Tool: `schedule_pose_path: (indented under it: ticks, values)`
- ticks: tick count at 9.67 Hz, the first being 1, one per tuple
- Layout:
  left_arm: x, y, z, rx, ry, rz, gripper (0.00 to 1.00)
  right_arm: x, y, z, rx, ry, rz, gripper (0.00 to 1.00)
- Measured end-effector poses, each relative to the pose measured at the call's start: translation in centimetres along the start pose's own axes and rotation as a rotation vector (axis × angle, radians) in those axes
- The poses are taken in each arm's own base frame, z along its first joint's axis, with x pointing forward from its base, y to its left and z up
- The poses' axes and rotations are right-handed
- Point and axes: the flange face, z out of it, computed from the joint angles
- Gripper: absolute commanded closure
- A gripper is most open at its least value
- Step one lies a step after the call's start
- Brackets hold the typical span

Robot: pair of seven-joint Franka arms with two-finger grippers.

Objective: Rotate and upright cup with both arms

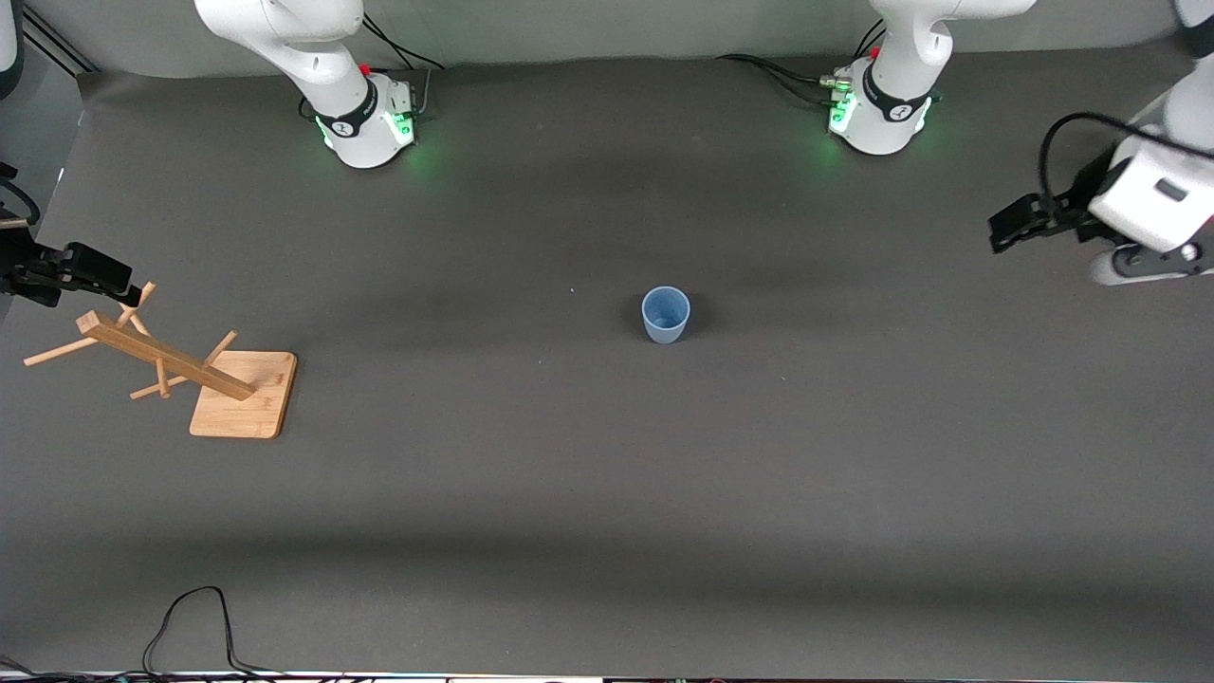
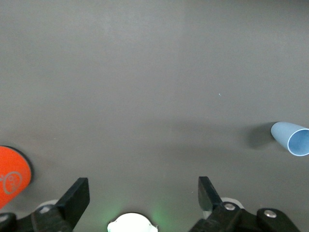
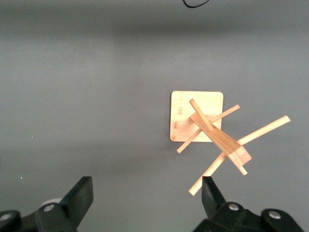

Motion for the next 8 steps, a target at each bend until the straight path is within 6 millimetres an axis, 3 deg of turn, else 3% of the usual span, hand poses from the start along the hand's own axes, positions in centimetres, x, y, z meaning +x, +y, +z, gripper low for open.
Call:
schedule_pose_path:
  ticks: [3, 5, 8]
  values:
    - [-0.9, -1.6, -0.6, 0.027, -0.012, 0.039, 0.0, 0.0, 0.0, 0.1, 0.0, -0.001, 0.0, 0.0]
    - [-0.8, -2.4, -0.3, 0.024, -0.023, 0.154, 0.0, 0.1, 0.0, 0.2, 0.0, -0.003, 0.0, 0.0]
    - [0.0, -3.8, -0.1, 0.019, 0.008, 0.178, 0.0, 0.1, 0.0, 0.2, 0.0, -0.004, 0.0, 0.0]
